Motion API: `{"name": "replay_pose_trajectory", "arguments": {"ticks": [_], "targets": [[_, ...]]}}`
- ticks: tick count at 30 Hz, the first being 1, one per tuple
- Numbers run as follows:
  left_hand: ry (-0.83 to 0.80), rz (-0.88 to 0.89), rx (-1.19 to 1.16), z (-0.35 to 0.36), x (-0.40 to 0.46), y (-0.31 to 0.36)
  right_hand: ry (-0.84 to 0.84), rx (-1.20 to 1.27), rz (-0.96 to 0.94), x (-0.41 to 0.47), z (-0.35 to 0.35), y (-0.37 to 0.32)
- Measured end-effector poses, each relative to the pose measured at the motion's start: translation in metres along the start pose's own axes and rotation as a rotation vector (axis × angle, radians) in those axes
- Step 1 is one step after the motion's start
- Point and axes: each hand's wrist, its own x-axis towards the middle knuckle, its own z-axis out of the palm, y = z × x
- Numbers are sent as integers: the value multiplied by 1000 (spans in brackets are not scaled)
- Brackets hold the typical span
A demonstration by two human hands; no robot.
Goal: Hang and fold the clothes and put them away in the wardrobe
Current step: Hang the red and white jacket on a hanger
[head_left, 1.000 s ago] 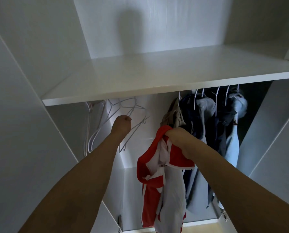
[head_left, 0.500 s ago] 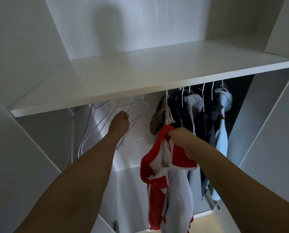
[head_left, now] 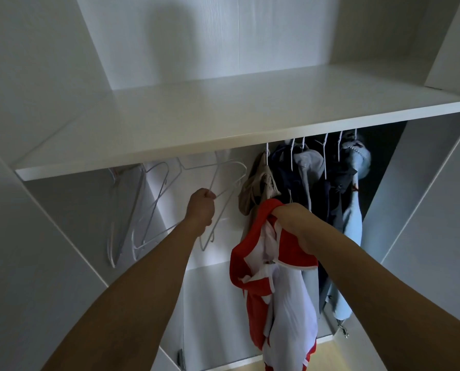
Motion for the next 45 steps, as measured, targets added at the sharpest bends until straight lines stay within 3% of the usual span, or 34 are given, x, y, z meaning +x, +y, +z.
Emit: {"name": "replay_pose_trajectory", "arguments": {"ticks": [2, 7, 11, 13, 17, 23, 33, 42, 45], "targets": [[-13, -30, -57, 9, -4, 7, -1, 1, 4, -1, 0, -1], [21, 41, 127, 0, -4, 20, -1, 1, 6, -4, -1, -1], [-135, -133, -231, -17, -15, 29, -10, -3, 16, -8, 3, -3], [-159, -155, -284, -24, -20, 32, -27, -1, 16, -10, 6, -3], [-87, -73, -43, -34, -25, 45, -62, -9, -4, -11, 12, -5], [-138, -161, -46, -48, -34, 35, -55, -1, 10, -16, 17, -4], [-237, 61, 411, -45, -54, 32, -60, -27, 8, -5, 26, 4], [107, 205, 679, -63, -104, 19, 2, 50, 5, 7, 16, 7], [137, 271, 748, -71, -129, 20, 3, 21, 6, 7, 15, 7]]}}
